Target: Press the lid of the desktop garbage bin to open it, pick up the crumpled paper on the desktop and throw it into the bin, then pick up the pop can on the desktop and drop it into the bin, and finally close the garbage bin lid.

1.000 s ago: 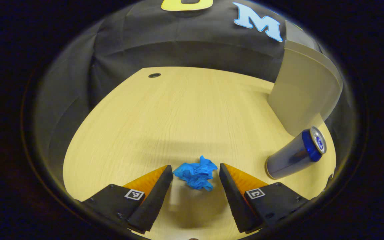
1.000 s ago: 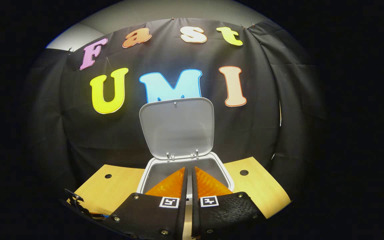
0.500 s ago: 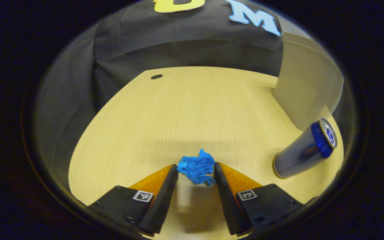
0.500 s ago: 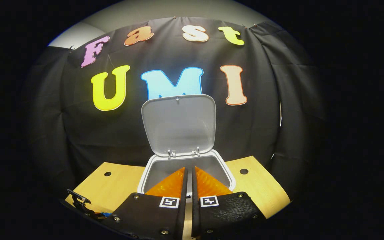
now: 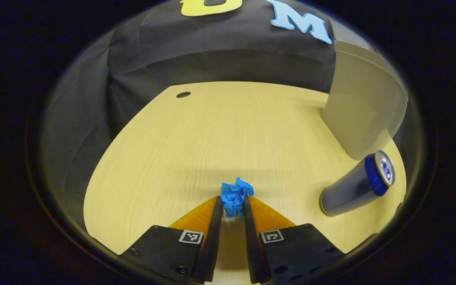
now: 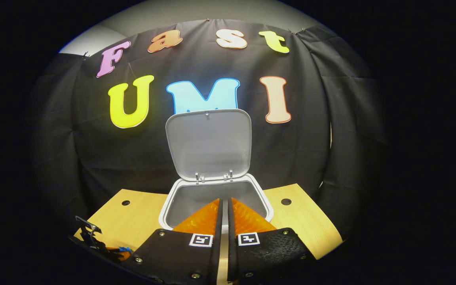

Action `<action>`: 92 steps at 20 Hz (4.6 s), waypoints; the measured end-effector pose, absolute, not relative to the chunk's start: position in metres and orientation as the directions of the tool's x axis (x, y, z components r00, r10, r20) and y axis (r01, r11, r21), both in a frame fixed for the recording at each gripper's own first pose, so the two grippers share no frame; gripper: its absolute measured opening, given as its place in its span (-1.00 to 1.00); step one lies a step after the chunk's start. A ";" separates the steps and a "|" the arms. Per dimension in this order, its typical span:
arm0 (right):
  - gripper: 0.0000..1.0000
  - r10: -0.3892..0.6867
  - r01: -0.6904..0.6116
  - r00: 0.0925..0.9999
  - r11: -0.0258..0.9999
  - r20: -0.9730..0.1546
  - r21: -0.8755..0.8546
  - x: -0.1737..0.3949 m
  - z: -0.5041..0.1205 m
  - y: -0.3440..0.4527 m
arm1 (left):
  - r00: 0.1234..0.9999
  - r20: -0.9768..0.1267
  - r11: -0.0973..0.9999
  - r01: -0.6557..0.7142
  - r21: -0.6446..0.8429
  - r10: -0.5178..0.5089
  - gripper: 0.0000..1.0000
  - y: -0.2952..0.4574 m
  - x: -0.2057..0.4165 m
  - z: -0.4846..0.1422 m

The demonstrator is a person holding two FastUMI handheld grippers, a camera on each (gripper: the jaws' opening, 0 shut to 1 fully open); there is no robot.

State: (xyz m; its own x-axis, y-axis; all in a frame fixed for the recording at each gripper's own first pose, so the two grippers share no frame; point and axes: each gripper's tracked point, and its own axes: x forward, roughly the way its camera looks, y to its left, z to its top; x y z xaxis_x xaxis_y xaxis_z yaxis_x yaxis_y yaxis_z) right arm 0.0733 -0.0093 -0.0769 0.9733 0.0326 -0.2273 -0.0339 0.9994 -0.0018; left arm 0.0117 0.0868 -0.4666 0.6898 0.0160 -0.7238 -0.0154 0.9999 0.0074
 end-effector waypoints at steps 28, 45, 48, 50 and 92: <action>-0.82 0.030 -0.005 0.964 0.995 -0.263 0.096 0.053 -0.109 -0.025 | 0.869 -0.189 0.888 0.459 -0.033 -0.457 -0.25 -0.158 0.145 -0.129; -0.82 0.008 0.026 0.966 0.991 -0.259 0.128 0.032 -0.106 -0.033 | 0.840 -0.180 0.857 0.514 -0.036 -0.512 0.69 -0.205 0.141 -0.126; -0.82 0.048 -0.013 0.961 0.991 -0.273 0.131 0.032 -0.110 -0.015 | 0.866 -0.181 0.883 0.469 -0.024 -0.465 0.75 -0.176 0.139 -0.123; -0.82 0.093 -0.055 0.953 0.989 -0.289 0.135 0.031 -0.117 0.003 | 0.888 -0.177 0.903 0.431 -0.007 -0.425 0.75 -0.152 0.135 -0.117; 0.86 0.304 -0.524 0.509 0.852 -0.805 -0.010 -0.021 -0.346 0.161 | 0.984 -0.179 0.996 -0.017 -0.087 0.001 0.78 0.067 0.048 -0.121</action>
